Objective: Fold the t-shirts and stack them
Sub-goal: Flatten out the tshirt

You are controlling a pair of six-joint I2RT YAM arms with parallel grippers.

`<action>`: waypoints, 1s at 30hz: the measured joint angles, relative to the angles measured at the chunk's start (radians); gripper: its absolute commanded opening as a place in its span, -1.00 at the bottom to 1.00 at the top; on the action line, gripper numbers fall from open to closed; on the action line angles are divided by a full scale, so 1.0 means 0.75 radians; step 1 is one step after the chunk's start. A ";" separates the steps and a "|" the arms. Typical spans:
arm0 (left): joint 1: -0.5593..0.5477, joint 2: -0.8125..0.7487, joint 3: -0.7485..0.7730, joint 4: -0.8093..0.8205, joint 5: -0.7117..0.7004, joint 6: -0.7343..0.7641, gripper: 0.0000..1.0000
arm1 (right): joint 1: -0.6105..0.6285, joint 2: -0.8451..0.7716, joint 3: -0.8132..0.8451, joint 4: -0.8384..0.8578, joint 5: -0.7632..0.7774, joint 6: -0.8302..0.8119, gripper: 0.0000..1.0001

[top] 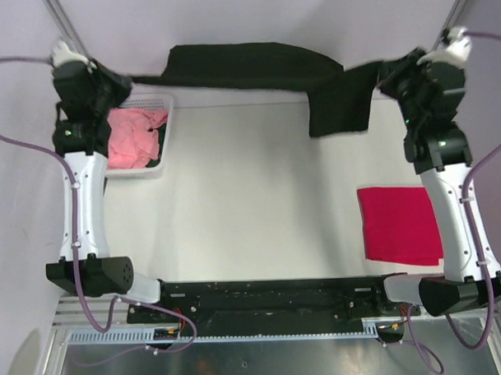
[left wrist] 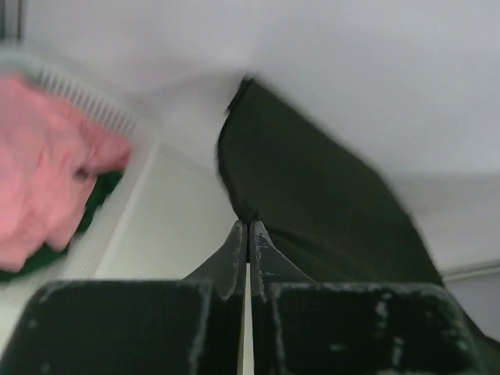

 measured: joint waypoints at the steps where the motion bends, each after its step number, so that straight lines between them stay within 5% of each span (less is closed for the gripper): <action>1: 0.000 -0.032 -0.117 0.004 0.000 0.001 -1.00 | -0.001 -0.011 -0.050 -0.015 -0.002 0.007 -1.00; 7: 0.001 -0.034 -0.773 -0.005 -0.039 0.014 -1.00 | -0.003 0.021 -0.576 -0.124 -0.034 0.073 -1.00; 11: 0.001 0.063 -1.003 -0.017 -0.064 0.026 -1.00 | -0.011 0.233 -0.694 -0.204 -0.079 0.086 -1.00; 14: 0.001 0.162 -1.056 -0.003 -0.073 0.039 -1.00 | -0.014 0.416 -0.702 -0.216 -0.110 0.099 -0.88; 22: 0.001 0.234 -1.094 0.038 -0.083 0.073 -1.00 | -0.016 0.561 -0.705 -0.288 -0.099 0.108 0.16; 26: 0.001 0.233 -1.094 0.055 -0.082 0.084 -1.00 | -0.017 0.502 -0.705 -0.331 -0.061 0.104 0.22; 30: 0.001 0.225 -1.106 0.062 -0.080 0.094 -1.00 | -0.017 0.323 -0.779 -0.346 -0.051 0.108 0.07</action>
